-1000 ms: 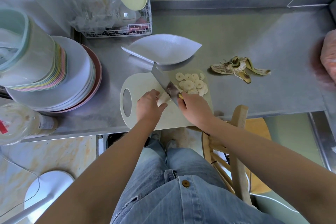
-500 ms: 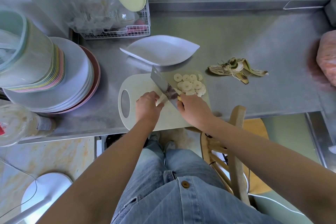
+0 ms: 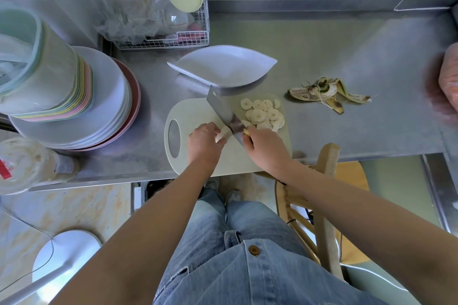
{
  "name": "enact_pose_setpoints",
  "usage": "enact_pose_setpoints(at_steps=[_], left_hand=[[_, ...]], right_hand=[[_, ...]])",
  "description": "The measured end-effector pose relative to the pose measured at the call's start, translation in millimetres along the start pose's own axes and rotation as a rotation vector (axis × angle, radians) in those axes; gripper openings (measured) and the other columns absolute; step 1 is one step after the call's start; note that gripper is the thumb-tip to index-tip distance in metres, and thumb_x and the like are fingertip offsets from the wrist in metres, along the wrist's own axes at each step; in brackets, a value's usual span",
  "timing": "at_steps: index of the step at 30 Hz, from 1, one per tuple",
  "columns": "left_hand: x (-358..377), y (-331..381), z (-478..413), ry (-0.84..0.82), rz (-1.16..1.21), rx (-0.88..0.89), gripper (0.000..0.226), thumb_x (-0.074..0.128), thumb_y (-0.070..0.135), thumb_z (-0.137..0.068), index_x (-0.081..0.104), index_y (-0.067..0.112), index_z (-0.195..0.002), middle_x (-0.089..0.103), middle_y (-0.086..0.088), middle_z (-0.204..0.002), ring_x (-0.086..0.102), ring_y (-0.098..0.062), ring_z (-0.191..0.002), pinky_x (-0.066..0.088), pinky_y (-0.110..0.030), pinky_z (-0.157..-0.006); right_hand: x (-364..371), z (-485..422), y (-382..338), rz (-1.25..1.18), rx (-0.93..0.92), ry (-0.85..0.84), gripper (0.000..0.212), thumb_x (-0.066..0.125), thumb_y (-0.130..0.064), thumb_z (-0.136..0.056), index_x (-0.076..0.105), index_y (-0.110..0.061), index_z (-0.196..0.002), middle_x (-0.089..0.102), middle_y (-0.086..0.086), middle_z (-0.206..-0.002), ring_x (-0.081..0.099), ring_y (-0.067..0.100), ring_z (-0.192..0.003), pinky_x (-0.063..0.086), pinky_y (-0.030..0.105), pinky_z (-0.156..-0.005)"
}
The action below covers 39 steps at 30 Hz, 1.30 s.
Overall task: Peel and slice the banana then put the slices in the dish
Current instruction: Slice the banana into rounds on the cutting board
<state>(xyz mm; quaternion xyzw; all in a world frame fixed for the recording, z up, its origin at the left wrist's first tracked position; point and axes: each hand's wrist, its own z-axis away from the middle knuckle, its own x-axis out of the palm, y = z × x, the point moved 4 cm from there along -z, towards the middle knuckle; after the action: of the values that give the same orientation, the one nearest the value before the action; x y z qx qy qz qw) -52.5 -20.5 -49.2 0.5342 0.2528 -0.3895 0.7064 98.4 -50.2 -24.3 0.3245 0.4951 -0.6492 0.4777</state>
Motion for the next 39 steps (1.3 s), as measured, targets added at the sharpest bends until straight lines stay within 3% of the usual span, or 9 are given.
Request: enact_pose_setpoints(at_steps=[5,12,17,23,32,39], left_hand=[[0.1,0.5,-0.5,-0.002,-0.022,0.006,0.022,0.071,0.026,-0.084,0.066,0.013,-0.101,0.068,-0.001,-0.102,0.063,-0.020,-0.088,0.049,-0.031,-0.083],[-0.1,0.2,-0.6,-0.005,-0.023,0.001,0.020,0.071,0.025,-0.084,0.066,0.013,-0.100,0.068,-0.001,-0.101,0.063,-0.021,-0.088,0.049,-0.031,-0.082],[-0.2,0.7,-0.1,0.001,-0.015,-0.002,0.021,0.071,0.026,-0.084,0.067,0.013,-0.100,0.069,-0.001,-0.101,0.063,-0.020,-0.088,0.050,-0.031,-0.083],[-0.2,-1.3,-0.2,-0.007,0.007,-0.020,0.021,0.072,0.025,-0.082,0.068,0.013,-0.099,0.069,-0.002,-0.101,0.064,-0.022,-0.089,0.051,-0.034,-0.083],[-1.8,-0.7,-0.1,-0.008,0.005,0.002,0.021,0.071,0.026,-0.084,0.067,0.012,-0.100,0.069,-0.001,-0.102,0.063,-0.021,-0.091,0.049,-0.031,-0.084],[-2.5,0.4,0.0,-0.010,-0.008,0.003,0.021,0.070,0.027,-0.085,0.067,0.013,-0.100,0.069,-0.001,-0.101,0.063,-0.021,-0.091,0.048,-0.031,-0.084]], right_hand=[[-14.0,0.3,-2.0,-0.052,0.001,0.019,0.026,0.037,-0.025,-0.097,0.037,-0.013,-0.074,0.035,0.001,-0.055,0.042,0.023,-0.052,0.030,0.030,-0.052],[-13.6,4.3,-6.2,0.009,-0.025,-0.028,0.021,0.035,-0.025,-0.099,0.038,-0.015,-0.081,0.034,-0.004,-0.058,0.044,0.020,-0.057,0.032,0.030,-0.055],[-2.6,2.7,-5.5,0.037,-0.013,-0.029,0.027,0.033,-0.025,-0.099,0.052,-0.008,-0.093,0.043,0.002,-0.065,0.050,0.024,-0.064,0.035,0.032,-0.057],[14.2,-1.8,-7.6,0.044,0.009,-0.041,0.029,0.033,-0.025,-0.100,0.054,-0.006,-0.099,0.057,0.011,-0.079,0.057,0.030,-0.073,0.034,0.031,-0.058],[-1.9,1.9,-4.9,0.013,-0.010,0.006,0.023,0.036,-0.028,-0.099,0.043,-0.013,-0.082,0.036,-0.001,-0.057,0.046,0.024,-0.057,0.031,0.030,-0.054],[-9.5,5.0,-6.8,0.030,-0.041,-0.004,0.022,0.036,-0.028,-0.099,0.039,-0.016,-0.081,0.046,0.004,-0.065,0.050,0.023,-0.060,0.033,0.030,-0.054]])
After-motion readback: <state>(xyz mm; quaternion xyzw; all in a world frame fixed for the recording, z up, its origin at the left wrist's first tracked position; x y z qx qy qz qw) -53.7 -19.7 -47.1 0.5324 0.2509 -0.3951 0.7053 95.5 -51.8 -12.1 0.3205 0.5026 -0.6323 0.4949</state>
